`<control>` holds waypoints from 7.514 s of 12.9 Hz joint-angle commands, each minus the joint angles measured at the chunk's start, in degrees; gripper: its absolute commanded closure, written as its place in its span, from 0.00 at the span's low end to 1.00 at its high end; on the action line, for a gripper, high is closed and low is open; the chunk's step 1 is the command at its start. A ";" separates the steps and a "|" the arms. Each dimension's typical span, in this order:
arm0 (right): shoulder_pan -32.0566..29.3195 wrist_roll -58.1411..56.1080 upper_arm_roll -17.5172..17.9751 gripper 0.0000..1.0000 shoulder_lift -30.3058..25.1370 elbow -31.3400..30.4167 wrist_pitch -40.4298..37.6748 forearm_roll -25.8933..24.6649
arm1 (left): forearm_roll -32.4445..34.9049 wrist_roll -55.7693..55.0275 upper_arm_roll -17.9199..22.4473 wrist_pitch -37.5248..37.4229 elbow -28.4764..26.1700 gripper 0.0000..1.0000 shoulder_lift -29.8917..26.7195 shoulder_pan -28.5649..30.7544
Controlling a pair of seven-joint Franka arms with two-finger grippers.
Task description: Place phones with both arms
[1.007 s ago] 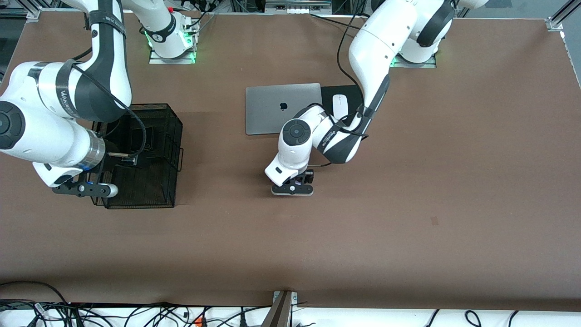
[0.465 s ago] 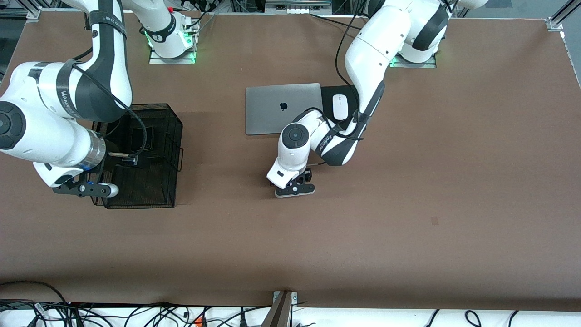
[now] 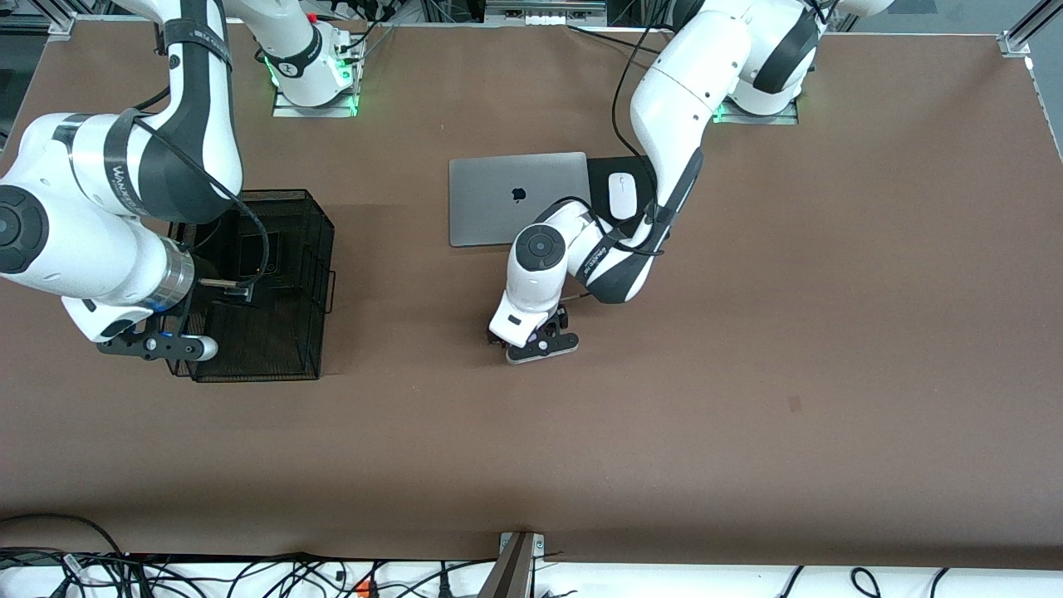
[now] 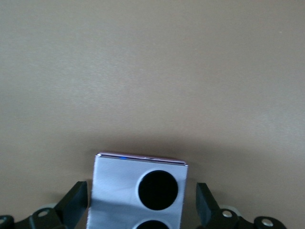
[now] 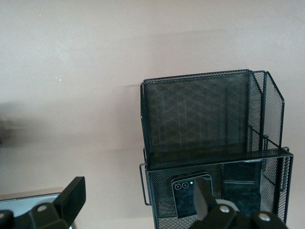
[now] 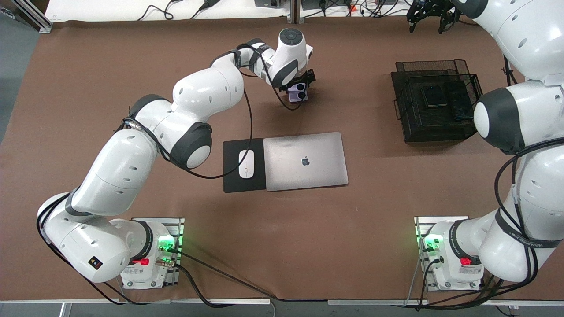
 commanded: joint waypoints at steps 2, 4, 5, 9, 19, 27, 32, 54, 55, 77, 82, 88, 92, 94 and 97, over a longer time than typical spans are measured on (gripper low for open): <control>0.09 4.10 2.23 0.00 0.30 1.39 -0.34 1.05 | -3.14 8.52 0.32 -13.07 0.86 0.00 -5.07 2.67; 0.70 6.12 3.37 0.00 0.30 1.56 1.23 1.22 | -3.33 13.28 0.41 -19.33 0.86 0.00 -8.41 4.78; 0.88 8.75 6.25 0.00 0.39 1.91 2.81 1.22 | -3.24 16.00 0.85 -22.66 0.77 0.00 -10.08 5.83; 1.75 17.53 15.49 0.01 6.95 8.48 8.35 1.05 | -1.75 29.70 1.82 -35.23 0.16 0.00 -16.06 14.95; 10.54 27.05 23.68 0.00 27.45 12.72 37.09 0.96 | 7.04 64.01 2.26 -46.16 -8.35 0.00 -36.09 34.04; 12.57 27.05 23.68 0.01 30.97 12.64 39.91 -0.45 | 6.07 67.89 1.73 -39.77 -24.07 0.00 -52.18 37.48; 12.57 27.05 23.68 0.01 31.76 12.64 41.06 -0.53 | 5.99 64.37 -1.69 -36.58 -30.34 0.00 -58.43 37.22; 0.64 -7.10 -2.07 1.00 10.49 6.59 -0.08 -0.10 | 0.36 60.32 -3.02 -38.78 -28.58 0.00 -62.48 37.39; -1.56 -8.79 -1.99 1.00 10.67 5.62 0.10 0.51 | 0.36 60.32 -3.02 -38.87 -28.58 0.00 -62.57 37.39; -6.76 -20.94 0.57 0.01 13.49 -11.63 17.24 11.07 | -0.69 58.83 -2.40 -40.54 -28.76 0.00 -62.48 37.48; -6.32 -18.83 -5.04 0.01 9.10 -1.02 2.61 11.07 | -0.69 58.65 -2.49 -40.54 -28.67 0.00 -62.48 37.39; -6.59 -15.85 -11.65 0.01 9.09 10.52 -17.02 11.33 | -0.69 58.48 -2.93 -40.54 -28.67 0.00 -62.48 37.39; -13.59 -9.78 -5.10 0.01 9.00 18.50 -24.58 10.90 | -0.69 58.48 -3.01 -40.54 -28.67 0.00 -62.48 37.39; -18.96 -7.23 1.15 0.01 9.00 22.03 -26.17 10.02 | -0.69 58.48 -2.93 -40.54 -28.67 0.00 -62.48 37.39; -25.10 -4.87 10.71 0.01 7.34 23.45 -26.53 5.46 | -0.69 58.48 -2.93 -40.54 -28.58 0.00 -62.48 37.39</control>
